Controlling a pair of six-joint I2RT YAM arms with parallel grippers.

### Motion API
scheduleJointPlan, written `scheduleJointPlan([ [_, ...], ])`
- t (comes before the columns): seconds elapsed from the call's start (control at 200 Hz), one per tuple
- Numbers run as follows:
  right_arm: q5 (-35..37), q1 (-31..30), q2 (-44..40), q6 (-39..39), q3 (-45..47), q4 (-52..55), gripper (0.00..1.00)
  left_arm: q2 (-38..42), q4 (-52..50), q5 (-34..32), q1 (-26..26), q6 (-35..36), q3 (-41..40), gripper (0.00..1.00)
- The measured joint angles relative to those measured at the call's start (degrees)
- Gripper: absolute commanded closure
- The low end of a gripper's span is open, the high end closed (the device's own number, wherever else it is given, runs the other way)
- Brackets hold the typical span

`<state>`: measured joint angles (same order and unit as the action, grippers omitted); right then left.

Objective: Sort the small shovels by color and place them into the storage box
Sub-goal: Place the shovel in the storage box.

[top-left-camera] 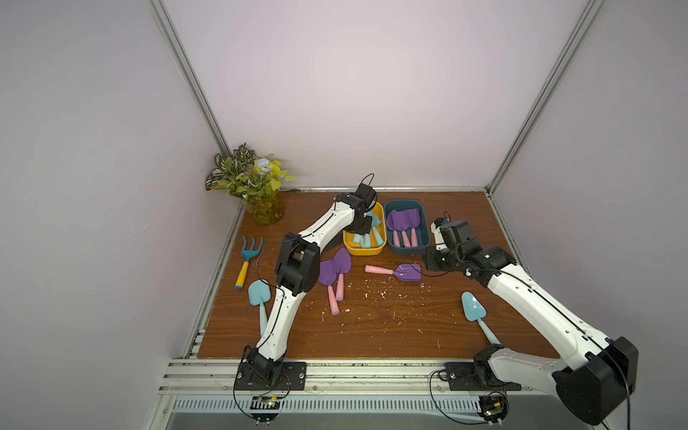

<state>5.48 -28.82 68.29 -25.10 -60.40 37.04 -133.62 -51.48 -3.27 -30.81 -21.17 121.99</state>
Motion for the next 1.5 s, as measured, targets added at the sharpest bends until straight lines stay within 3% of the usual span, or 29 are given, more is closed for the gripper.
scheduleJointPlan([
  [0.435,0.0,0.0,0.0,0.0,1.2,-0.6,0.60,-2.4,0.0,-1.8,0.0,0.2,0.0,0.99],
  [1.501,0.0,0.0,-0.1,0.0,2.3,-0.9,0.60,-2.4,0.0,-2.5,0.0,0.3,-1.2,0.80],
])
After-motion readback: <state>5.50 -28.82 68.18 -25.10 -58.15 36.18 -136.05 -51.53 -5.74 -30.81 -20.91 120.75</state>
